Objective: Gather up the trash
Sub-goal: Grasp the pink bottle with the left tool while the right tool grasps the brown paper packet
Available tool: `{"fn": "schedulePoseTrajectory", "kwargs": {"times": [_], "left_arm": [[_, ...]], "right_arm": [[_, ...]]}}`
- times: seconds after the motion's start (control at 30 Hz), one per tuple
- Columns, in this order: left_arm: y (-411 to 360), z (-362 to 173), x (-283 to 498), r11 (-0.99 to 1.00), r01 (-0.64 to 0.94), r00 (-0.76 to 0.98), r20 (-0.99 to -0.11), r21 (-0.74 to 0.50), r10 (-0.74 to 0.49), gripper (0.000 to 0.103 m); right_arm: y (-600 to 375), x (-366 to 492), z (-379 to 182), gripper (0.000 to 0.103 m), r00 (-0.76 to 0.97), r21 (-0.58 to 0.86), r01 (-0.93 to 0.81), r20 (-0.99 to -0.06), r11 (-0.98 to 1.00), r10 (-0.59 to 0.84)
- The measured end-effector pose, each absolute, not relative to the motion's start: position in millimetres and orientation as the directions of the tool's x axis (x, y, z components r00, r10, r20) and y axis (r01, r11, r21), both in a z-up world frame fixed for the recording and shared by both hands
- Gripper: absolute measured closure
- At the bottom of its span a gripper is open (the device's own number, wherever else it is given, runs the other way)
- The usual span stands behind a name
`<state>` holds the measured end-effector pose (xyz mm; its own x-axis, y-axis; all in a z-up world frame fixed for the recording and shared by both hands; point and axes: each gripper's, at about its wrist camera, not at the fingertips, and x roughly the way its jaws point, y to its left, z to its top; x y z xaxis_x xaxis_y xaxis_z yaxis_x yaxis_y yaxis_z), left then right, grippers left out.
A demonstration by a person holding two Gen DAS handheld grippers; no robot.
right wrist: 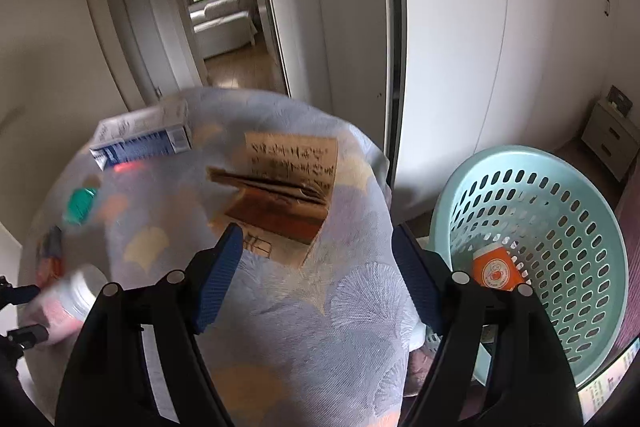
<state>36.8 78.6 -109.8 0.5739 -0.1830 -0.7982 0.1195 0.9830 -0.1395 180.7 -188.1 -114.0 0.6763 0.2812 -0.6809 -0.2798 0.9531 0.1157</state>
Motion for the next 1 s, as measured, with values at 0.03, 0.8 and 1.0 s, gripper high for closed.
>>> {"fn": "schedulePoseTrajectory", "kwargs": {"times": [0.03,0.8,1.0], "left_arm": [[77.7,-111.6,38.9,0.981,0.119,0.563,-0.803,-0.155,-0.195,0.045],[30.6,-129.2,44.2,0.999,0.021,0.562,-0.826,-0.034,-0.04,0.051],[39.2,-123.5,43.3,0.996,-0.03,0.58,-0.812,-0.088,-0.054,0.055]], "right_arm": [[-186.6,184.1,-117.8,0.03,0.672,0.109,-0.279,-0.688,0.954,0.275],[-147.1,253.0,-132.4,0.056,0.512,0.131,-0.501,-0.752,0.855,0.415],[-146.6,233.7,-130.3,0.094,0.496,0.176,-0.538,-0.725,0.824,0.478]]}}
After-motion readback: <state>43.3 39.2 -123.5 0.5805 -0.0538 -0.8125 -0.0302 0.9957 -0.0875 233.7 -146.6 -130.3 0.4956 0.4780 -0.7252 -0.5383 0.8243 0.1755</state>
